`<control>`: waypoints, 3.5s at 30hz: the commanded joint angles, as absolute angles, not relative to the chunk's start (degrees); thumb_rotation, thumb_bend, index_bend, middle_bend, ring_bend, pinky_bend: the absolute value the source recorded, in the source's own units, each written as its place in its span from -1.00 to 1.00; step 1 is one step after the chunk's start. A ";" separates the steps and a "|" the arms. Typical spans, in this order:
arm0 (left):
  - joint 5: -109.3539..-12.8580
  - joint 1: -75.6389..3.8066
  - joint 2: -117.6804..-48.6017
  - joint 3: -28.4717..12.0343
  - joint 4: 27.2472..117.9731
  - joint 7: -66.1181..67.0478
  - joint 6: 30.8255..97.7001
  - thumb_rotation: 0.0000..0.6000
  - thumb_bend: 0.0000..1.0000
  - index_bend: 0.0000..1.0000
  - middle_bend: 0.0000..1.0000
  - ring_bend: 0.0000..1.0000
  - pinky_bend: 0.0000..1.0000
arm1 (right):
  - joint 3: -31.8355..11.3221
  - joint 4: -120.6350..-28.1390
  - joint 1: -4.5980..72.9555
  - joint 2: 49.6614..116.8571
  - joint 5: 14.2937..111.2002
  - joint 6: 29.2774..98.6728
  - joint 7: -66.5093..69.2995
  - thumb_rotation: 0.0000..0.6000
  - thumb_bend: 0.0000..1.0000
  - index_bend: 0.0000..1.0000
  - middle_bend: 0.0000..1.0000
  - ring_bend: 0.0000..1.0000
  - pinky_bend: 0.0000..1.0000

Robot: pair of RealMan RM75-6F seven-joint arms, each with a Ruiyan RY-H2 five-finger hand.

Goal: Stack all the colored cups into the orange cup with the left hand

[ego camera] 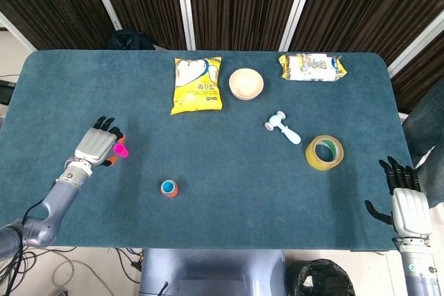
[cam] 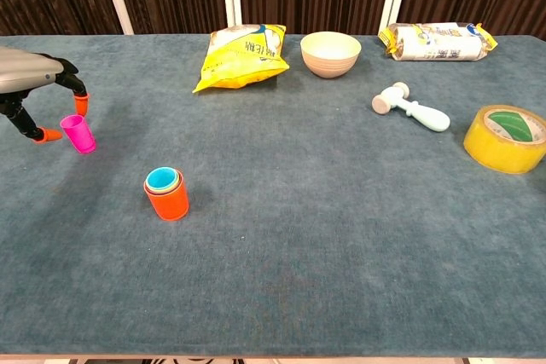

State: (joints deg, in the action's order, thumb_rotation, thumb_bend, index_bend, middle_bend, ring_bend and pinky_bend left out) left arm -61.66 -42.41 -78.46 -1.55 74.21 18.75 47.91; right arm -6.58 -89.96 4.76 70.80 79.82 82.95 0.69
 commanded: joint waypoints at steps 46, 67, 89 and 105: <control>-70.96 -42.42 -70.68 -4.00 94.01 17.83 52.19 1.00 -0.37 -0.07 -0.40 -1.00 -0.98 | -6.46 -90.04 4.74 70.95 80.14 83.15 0.61 1.00 -0.35 -0.82 -0.91 -0.81 -0.99; -72.02 -44.90 -71.19 -3.43 103.29 21.80 49.54 1.00 -0.37 -0.06 -0.40 -1.00 -0.98 | -7.17 -90.25 4.51 70.20 79.69 83.72 1.99 1.00 -0.35 -0.82 -0.91 -0.81 -0.99; -71.22 -44.44 -71.13 -2.14 103.21 23.58 50.30 1.00 -0.37 -0.06 -0.40 -1.00 -0.98 | -7.17 -90.26 4.54 70.35 79.66 83.66 1.83 1.00 -0.35 -0.82 -0.91 -0.81 -0.99; -71.82 -44.40 -71.19 -1.36 102.76 23.31 49.74 1.00 -0.45 -0.08 -0.42 -1.00 -0.98 | -7.25 -90.36 4.48 70.33 79.65 83.87 1.78 1.00 -0.35 -0.82 -0.91 -0.81 -0.99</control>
State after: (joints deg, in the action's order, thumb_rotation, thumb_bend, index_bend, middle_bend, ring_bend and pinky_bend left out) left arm -71.83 -44.37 -71.21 -1.38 102.74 23.28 49.78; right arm -7.25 -90.36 4.48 70.33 79.65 83.87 1.78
